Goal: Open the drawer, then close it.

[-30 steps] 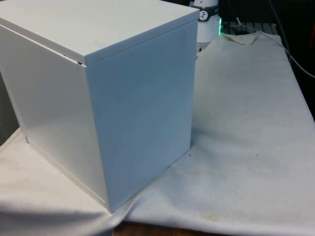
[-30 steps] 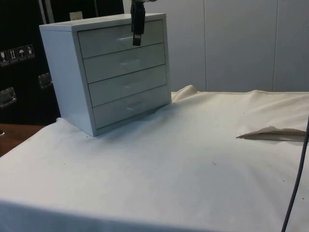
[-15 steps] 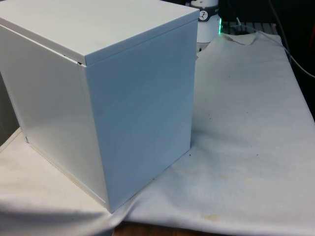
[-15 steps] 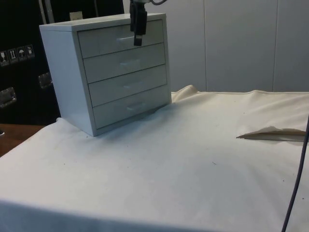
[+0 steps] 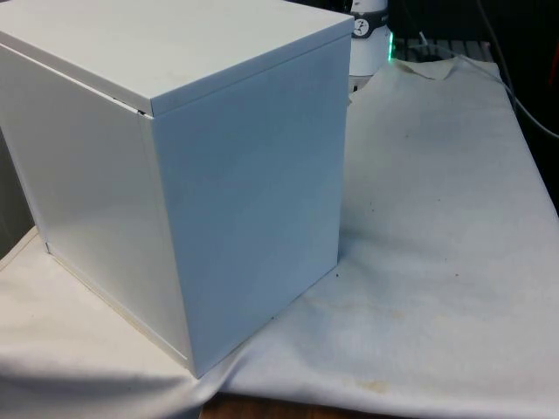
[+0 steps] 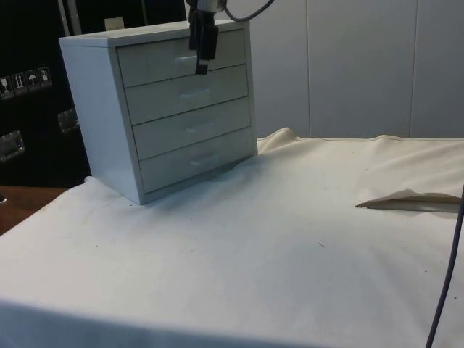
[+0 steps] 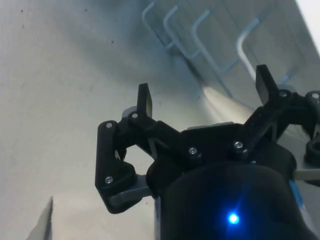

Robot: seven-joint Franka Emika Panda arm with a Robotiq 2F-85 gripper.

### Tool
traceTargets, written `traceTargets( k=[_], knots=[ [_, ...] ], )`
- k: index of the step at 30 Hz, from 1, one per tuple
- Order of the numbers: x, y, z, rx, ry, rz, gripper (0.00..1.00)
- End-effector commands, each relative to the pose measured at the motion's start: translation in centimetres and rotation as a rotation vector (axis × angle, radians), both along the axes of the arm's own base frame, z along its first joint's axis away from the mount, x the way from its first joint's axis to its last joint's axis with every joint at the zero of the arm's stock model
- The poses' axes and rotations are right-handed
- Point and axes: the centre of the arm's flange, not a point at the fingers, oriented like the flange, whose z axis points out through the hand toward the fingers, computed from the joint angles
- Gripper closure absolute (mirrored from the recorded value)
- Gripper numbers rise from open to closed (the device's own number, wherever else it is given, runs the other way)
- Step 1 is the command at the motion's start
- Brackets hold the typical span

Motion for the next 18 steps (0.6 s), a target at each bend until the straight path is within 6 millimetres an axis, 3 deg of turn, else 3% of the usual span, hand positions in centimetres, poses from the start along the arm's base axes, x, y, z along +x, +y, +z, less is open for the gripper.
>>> traceTargets(
  k=[1,18],
  knots=[
    [0.18,-0.02,-0.09,-0.013,-0.017,0.002,0.0],
    [0.18,0.62,-0.82,-0.038,-0.007,0.009,0.0]
  ],
)
